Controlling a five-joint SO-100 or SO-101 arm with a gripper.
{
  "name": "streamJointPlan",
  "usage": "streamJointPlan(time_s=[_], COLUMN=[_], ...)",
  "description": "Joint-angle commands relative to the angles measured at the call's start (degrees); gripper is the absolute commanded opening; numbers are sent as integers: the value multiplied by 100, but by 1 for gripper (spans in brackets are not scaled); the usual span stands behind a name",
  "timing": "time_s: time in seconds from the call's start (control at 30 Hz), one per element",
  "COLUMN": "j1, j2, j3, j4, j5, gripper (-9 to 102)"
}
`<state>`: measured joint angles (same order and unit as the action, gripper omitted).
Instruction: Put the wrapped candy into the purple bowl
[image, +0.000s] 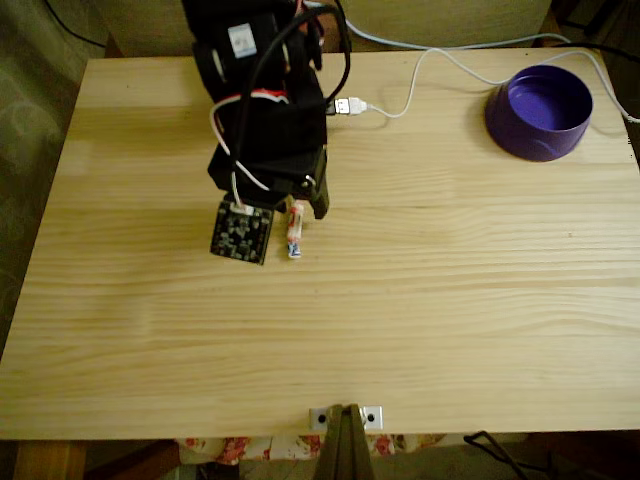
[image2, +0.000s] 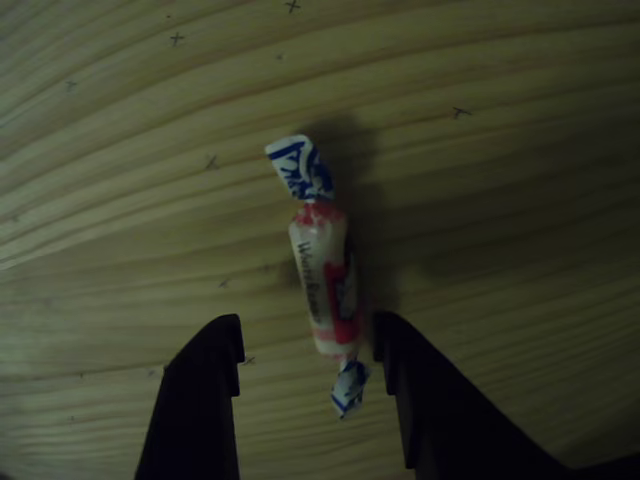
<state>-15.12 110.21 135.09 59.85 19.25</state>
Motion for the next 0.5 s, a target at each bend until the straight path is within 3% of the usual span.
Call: streamJointPlan(time_s=[0.0,0.47], j1=[158,308], j2=[-53,-360], j3=[-457,-448], j4=[-88,-308], j5=[-79,-378], gripper=[25,24])
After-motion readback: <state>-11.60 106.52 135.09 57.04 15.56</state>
